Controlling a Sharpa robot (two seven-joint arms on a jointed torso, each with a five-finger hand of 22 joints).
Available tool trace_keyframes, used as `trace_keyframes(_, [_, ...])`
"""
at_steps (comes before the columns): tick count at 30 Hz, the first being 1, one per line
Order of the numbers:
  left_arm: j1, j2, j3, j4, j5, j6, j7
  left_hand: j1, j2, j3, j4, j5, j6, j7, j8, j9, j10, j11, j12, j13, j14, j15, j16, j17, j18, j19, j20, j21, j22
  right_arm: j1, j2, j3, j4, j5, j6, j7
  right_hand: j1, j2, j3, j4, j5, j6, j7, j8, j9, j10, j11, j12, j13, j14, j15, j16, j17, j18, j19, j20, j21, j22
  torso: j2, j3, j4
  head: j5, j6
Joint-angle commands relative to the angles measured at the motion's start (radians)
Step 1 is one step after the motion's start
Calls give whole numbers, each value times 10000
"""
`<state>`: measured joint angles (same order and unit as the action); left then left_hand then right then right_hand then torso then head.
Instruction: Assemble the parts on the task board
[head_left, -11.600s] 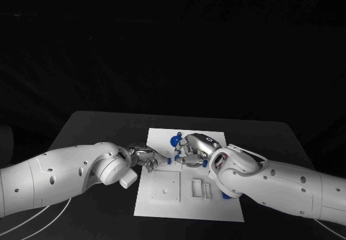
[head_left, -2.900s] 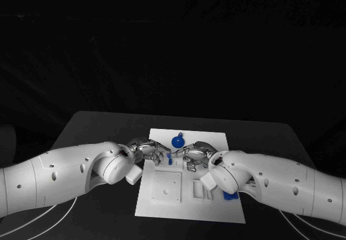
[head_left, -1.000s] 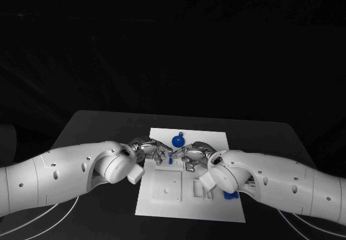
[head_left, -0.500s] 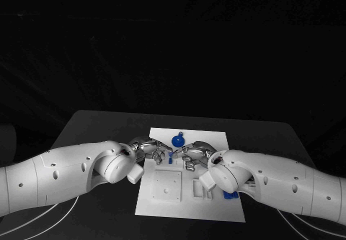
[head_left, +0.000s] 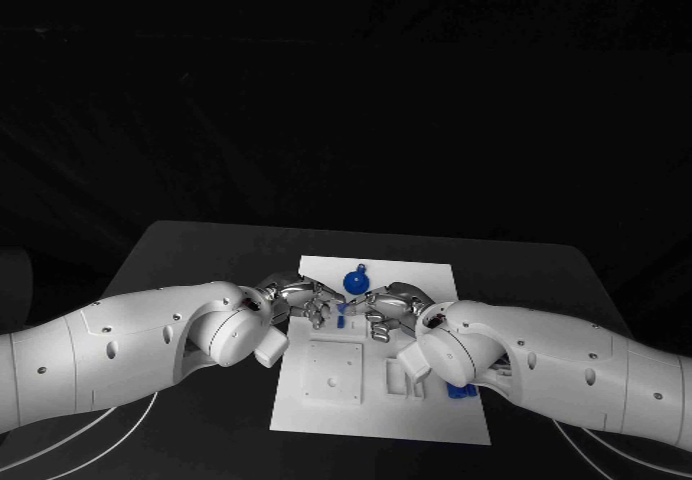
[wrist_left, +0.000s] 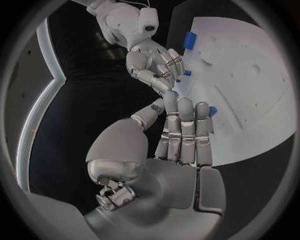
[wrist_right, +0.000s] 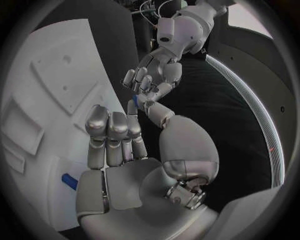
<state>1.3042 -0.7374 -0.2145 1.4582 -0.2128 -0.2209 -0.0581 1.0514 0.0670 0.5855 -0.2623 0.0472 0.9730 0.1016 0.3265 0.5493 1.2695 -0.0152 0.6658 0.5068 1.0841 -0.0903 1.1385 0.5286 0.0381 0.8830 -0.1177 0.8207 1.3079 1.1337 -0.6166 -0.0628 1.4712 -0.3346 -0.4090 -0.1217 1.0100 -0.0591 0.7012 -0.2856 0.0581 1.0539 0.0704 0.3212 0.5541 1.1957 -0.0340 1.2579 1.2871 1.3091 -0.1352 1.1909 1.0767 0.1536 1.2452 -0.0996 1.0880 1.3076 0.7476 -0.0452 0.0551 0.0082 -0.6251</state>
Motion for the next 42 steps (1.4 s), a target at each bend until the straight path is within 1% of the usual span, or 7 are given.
trace_keyframes(1, [-1,19,-3,27,-126,-62,115,3,37,51,-19,28,209,-125,21,147,-1,-57,-46,12,-27,-72,22,15,-144,73,-730,68,198,4,0,14,21,129,-55,207,19,81,43,-44,-55,132,61,50,13,71,5,70,19,3,-49,-54,17,1082,-1,37,46,176,1,-2,2,-9,-6])
trace_keyframes(7, [-1,-8,-3,27,-2,-309,224,-19,-86,109,-24,82,97,-97,-31,108,5,-33,-68,13,-12,-78,8,12,-149,82,-735,59,188,4,-11,14,-42,-147,-16,13,39,82,57,-50,-48,144,55,60,26,108,0,102,48,2,-54,-53,20,1082,-3,35,50,177,0,-5,0,-11,1])
trace_keyframes(13, [0,-40,-3,62,-459,-299,-247,-765,-879,-269,324,53,-200,8,-176,-3,-72,64,-148,5,-59,-37,-86,-22,-185,62,-720,9,171,4,-31,14,-46,-470,-14,-200,72,88,84,-55,-43,154,50,70,40,117,-7,106,53,0,-60,-52,23,1082,-6,32,55,178,4,-4,1,-30,-8])
trace_keyframes(19, [0,-54,-4,45,-815,-210,-631,-2076,-1892,-1094,892,20,-564,115,-320,-119,-228,163,-175,35,-158,2,-134,-29,-155,-34,-704,-84,152,4,-37,14,-49,-662,156,-354,91,88,101,-58,-46,154,49,73,47,112,-8,99,49,-2,-62,-53,25,1082,-10,30,57,178,5,-3,1,-36,-23])
trace_keyframes(31, [1,-103,-3,-95,-1197,92,-703,-2159,-1956,-1087,1047,21,-613,111,-286,-141,-278,158,-151,75,-185,-13,-130,-16,-87,-46,-715,-120,152,5,-82,15,-73,-928,629,-517,105,93,114,-58,-47,155,48,76,55,152,-9,130,81,-4,-63,-53,26,1082,-14,29,59,179,2,4,2,-36,-49])
trace_keyframes(39, [1,-144,-1,-327,-2307,1294,-312,-1517,-1513,-917,676,82,-631,119,-224,-185,-326,165,-127,121,-221,3,-119,4,-82,-82,-681,-105,196,5,-139,16,-143,-1094,1473,-755,112,97,122,-60,-40,155,48,78,61,152,-9,129,81,-4,-63,-53,28,1082,-17,29,61,179,2,-1,2,-42,-73])
trace_keyframes(42, [0,-149,3,-421,-2456,1735,-109,-1592,-1345,-951,719,504,-654,134,-205,-222,-370,184,-143,125,-262,39,-131,6,-116,-135,-646,-114,204,6,-145,17,-151,-1170,1783,-833,113,98,124,-60,-39,153,49,77,62,145,-9,123,77,-5,-63,-53,28,1082,-18,29,61,180,1,-3,-4,-47,-82])
